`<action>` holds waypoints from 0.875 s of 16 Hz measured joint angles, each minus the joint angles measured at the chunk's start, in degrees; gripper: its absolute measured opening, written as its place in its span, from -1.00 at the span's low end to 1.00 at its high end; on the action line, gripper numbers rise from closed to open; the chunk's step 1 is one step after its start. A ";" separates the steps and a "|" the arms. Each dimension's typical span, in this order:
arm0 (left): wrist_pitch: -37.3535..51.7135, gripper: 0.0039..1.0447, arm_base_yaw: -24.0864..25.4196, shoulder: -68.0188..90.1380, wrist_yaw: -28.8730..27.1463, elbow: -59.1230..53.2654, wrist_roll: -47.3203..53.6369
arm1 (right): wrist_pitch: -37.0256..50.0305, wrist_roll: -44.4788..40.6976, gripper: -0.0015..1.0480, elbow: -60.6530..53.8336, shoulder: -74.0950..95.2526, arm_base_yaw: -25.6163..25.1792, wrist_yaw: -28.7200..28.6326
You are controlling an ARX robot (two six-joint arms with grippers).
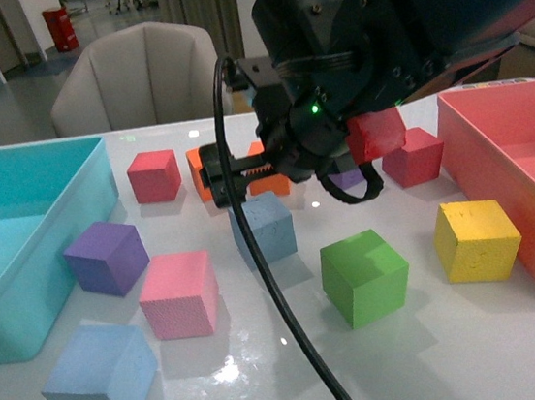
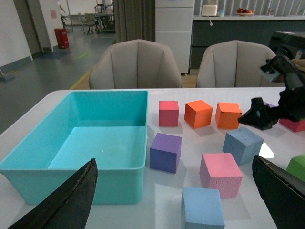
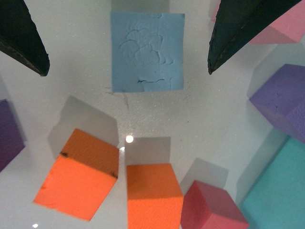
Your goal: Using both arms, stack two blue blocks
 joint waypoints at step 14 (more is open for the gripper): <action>0.02 0.88 0.11 0.00 -0.11 0.00 0.02 | 35.39 6.45 0.77 -67.10 -61.48 9.38 24.79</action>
